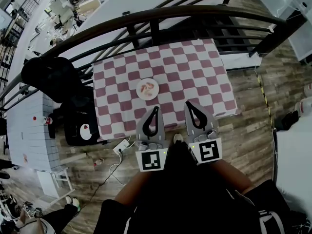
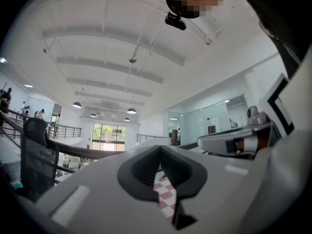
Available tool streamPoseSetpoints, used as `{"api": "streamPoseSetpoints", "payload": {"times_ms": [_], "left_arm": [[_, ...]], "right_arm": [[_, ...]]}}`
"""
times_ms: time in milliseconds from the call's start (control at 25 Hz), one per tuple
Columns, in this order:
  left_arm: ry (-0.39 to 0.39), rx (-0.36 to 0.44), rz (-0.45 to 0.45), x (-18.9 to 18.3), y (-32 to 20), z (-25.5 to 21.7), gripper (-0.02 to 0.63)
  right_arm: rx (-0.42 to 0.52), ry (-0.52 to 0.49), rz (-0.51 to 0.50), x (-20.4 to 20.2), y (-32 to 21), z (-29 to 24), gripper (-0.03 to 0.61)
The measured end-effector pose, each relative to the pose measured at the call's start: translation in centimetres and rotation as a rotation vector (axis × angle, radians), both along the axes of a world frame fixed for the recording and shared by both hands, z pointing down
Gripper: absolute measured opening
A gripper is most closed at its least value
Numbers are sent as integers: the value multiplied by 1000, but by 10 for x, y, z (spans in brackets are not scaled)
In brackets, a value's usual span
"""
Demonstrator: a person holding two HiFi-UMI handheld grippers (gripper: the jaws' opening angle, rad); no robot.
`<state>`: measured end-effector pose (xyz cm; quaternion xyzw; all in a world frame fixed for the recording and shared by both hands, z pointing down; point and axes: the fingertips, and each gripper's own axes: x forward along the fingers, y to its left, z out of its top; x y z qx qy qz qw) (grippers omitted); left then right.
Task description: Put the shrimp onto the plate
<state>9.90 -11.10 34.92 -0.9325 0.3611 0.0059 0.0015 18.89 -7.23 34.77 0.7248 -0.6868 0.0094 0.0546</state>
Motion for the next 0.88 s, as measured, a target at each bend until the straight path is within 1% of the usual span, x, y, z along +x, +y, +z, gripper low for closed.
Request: {"api": "streamPoseSetpoints", "payload": {"times_ms": [520,880], "left_arm": [[3,-19,-39,-15,-9,3,9],[8,-14,-53,-22,-13,4,9]], "right_arm": [[-17,17,-61,-19,-12,6,-2],[-30,22,-86,-30,-17,11,-3]]}}
